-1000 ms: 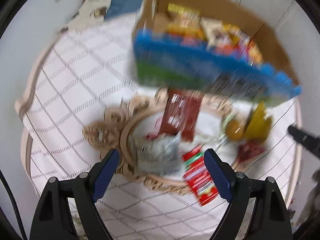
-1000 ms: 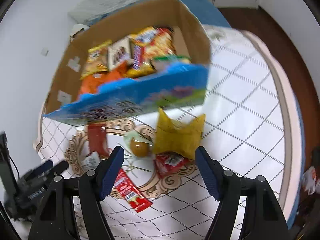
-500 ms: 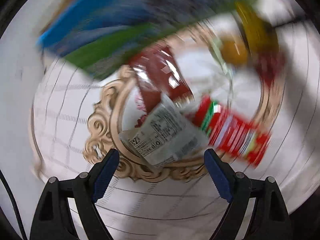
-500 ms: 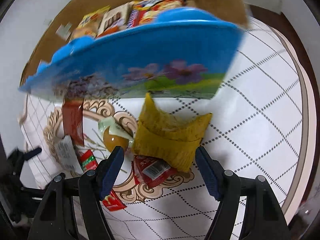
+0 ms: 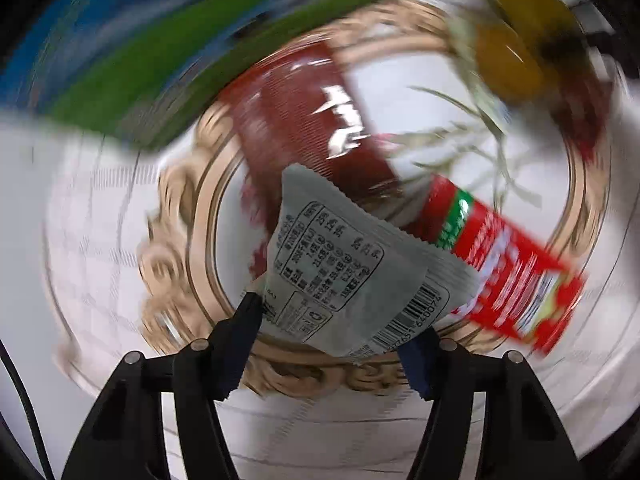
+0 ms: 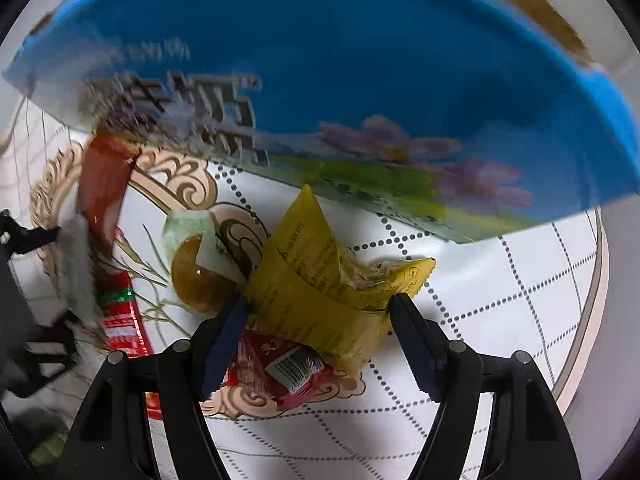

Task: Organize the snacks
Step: 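Grasp the white packet with left tool while right tool grasps the yellow bag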

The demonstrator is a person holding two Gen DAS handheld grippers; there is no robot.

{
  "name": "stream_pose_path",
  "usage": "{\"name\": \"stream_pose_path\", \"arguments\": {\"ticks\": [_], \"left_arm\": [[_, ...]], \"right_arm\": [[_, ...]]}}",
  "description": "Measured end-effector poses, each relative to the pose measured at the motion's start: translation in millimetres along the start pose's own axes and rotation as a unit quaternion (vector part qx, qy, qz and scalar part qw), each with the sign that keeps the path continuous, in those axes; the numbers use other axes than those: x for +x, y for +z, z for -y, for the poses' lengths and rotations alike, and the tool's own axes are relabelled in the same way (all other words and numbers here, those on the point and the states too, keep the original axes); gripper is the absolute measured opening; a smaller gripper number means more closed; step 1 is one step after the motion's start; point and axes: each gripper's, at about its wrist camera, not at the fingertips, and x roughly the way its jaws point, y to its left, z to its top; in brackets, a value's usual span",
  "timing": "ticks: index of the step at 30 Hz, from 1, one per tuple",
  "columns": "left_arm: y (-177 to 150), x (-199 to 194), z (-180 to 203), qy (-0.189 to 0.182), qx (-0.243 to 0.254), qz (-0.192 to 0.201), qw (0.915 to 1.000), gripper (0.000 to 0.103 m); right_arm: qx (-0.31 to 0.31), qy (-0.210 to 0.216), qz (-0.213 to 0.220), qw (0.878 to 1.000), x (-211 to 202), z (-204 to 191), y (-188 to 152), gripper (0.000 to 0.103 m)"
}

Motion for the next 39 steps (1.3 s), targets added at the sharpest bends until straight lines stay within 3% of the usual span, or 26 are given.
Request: {"name": "stream_pose_path", "arguments": {"ticks": [3,4,6,7,10,11,12,14,16,19,23,24,25,27,29,32,34,35,36,39], "left_arm": [[-13.2,4.1,-27.0,-0.075,-0.133,-0.023,0.988,0.061],[-21.7,7.9,-36.6,-0.111,-0.188,-0.031,0.9754,0.061],[-32.9,13.3,-47.4,-0.141,-0.243,-0.035,0.9591,0.061],[-39.6,17.6,-53.6,-0.163,-0.274,-0.037,0.947,0.061],[-48.2,24.5,-64.2,-0.2,-0.305,-0.035,0.9304,0.064],[-48.7,25.0,-65.8,-0.204,-0.302,-0.034,0.9306,0.064],[-50.2,25.5,-69.1,-0.206,-0.296,-0.033,0.9321,0.064],[-46.6,25.3,-79.7,-0.203,-0.273,-0.031,0.9397,0.064],[-40.0,24.3,-89.0,-0.186,-0.251,-0.027,0.9496,0.064],[-29.3,15.3,-82.4,-0.144,-0.221,-0.017,0.9643,0.064],[-22.8,-7.4,-67.2,-0.123,-0.195,-0.001,0.9731,0.064],[-17.5,-13.0,-63.1,-0.121,-0.191,0.002,0.9742,0.064],[-15.0,-18.9,-61.4,-0.114,-0.184,0.007,0.9763,0.065],[-15.4,-27.4,-58.2,-0.097,-0.172,0.015,0.9802,0.065],[-13.5,-32.3,-47.3,-0.085,-0.164,0.018,0.9827,0.065],[-2.9,-36.5,-48.1,-0.084,-0.162,0.02,0.9831,0.065],[4.5,-33.4,-45.1,-0.081,-0.161,0.02,0.9834,0.065],[8.7,-31.5,-43.2,-0.081,-0.16,0.021,0.9836,0.065],[26.7,-29.4,-39.1,-0.081,-0.158,0.021,0.9839,0.064],[36.8,-24.2,-35.5,-0.091,-0.164,0.024,0.982,0.064]], "right_arm": [[0.035,0.018,-0.01,0.999,2.7,5.7,-3.9,0.073],[0.056,0.033,-0.015,0.998,4.3,8.2,-5.2,0.072],[0.131,0.091,-0.031,0.987,7.7,25.1,-13.1,0.07],[0.18,0.133,-0.043,0.974,12.0,36.7,-20.3,0.07],[0.272,0.242,-0.074,0.928,23.6,55.5,-37.7,0.072],[0.263,0.246,-0.077,0.93,22.4,54.4,-38.2,0.073],[0.231,0.227,-0.069,0.944,17.0,48.8,-37.0,0.079],[0.147,0.148,-0.041,0.977,0.5,34.1,-30.9,0.089],[0.055,0.09,-0.021,0.994,-10.5,11.7,-24.4,0.089],[-0.063,0.001,0.004,0.998,-16.0,-22.7,-17.8,0.089],[-0.185,-0.052,0.018,0.981,-3.8,-58.0,-15.3,0.089],[-0.194,-0.057,0.013,0.979,0.1,-62.1,-14.9,0.08],[-0.19,-0.052,0.005,0.98,4.1,-62.6,-14.1,0.071],[-0.142,-0.029,-0.009,0.989,8.2,-53.7,-9.0,0.068],[-0.032,0.032,-0.036,0.998,9.5,-29.4,-4.3,0.064],[0.107,0.145,-0.067,0.981,12.7,6.6,-2.7,0.059],[0.154,0.189,-0.085,0.966,18.2,19.8,-4.1,0.06],[0.162,0.197,-0.087,0.963,20.1,22.7,-5.6,0.066],[0.159,0.191,-0.08,0.965,18.8,24.1,-5.6,0.078],[0.118,0.149,-0.053,0.98,8.8,24.3,-7.2,0.083]]}}
